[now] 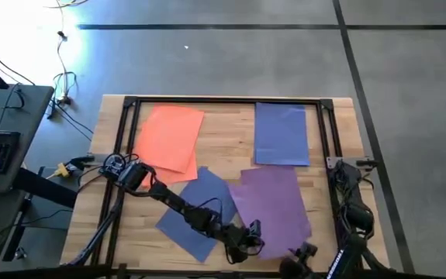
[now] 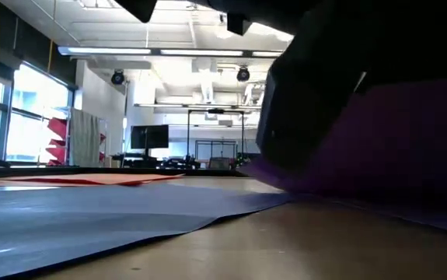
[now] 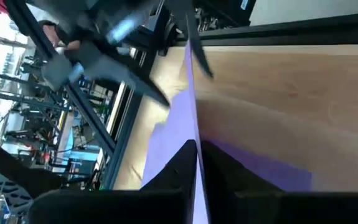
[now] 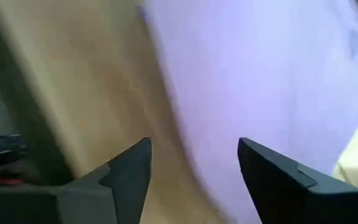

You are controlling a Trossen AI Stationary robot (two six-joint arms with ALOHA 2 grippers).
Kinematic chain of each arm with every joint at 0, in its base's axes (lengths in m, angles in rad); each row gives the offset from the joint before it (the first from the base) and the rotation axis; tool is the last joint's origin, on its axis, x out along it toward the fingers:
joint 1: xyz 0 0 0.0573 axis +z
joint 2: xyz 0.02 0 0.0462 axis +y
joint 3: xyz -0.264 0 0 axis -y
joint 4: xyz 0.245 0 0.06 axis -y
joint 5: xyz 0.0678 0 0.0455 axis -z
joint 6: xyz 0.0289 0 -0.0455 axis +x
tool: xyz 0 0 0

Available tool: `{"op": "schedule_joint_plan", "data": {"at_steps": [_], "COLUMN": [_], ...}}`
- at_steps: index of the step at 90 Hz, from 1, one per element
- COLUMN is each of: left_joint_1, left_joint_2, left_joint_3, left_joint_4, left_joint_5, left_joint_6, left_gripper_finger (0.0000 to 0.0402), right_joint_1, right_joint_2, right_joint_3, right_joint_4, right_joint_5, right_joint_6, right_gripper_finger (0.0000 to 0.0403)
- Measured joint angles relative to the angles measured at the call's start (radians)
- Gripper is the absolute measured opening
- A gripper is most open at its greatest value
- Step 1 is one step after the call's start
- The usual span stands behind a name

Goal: Organize paper
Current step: Stack the purple paper on top of the purple paper

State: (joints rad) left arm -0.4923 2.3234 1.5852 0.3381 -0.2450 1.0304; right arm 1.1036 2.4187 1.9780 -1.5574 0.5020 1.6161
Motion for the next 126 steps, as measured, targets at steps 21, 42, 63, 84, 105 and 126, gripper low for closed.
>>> {"op": "schedule_joint_plan", "data": {"at_steps": [21,42,63,84,105,126], "left_joint_1": [0.002,0.062,0.143,0.142,0.085,0.057], "left_joint_2": [0.0,0.0,0.0,0.0,-0.003,-0.003], "left_joint_3": [0.0,0.0,0.0,0.0,0.002,0.002], "left_joint_4": [-0.004,-0.002,-0.084,-0.278,-0.389,-0.372], "left_joint_5": [-0.025,-0.062,-0.049,-0.102,-0.223,-0.233], "left_joint_6": [-0.008,-0.085,-0.137,-0.196,-0.239,-0.239], "left_gripper_finger": [0.0,0.0,0.0,0.0001,0.0001,0.0001], "right_joint_1": [-0.047,-0.065,-0.074,-0.086,-0.098,-0.094], "right_joint_2": [0.001,0.001,0.001,0.001,0.001,0.001], "right_joint_3": [-0.107,-0.103,-0.1,-0.104,-0.104,-0.104], "right_joint_4": [0.032,0.011,-0.013,-0.013,-0.013,-0.013], "right_joint_5": [-0.033,-0.064,-0.122,-0.068,-0.054,-0.096], "right_joint_6": [0.045,0.1,0.163,-0.004,-0.175,-0.235], "right_gripper_finger": [0.0165,0.0014,0.0001,0.0,0.0,0.0]}}
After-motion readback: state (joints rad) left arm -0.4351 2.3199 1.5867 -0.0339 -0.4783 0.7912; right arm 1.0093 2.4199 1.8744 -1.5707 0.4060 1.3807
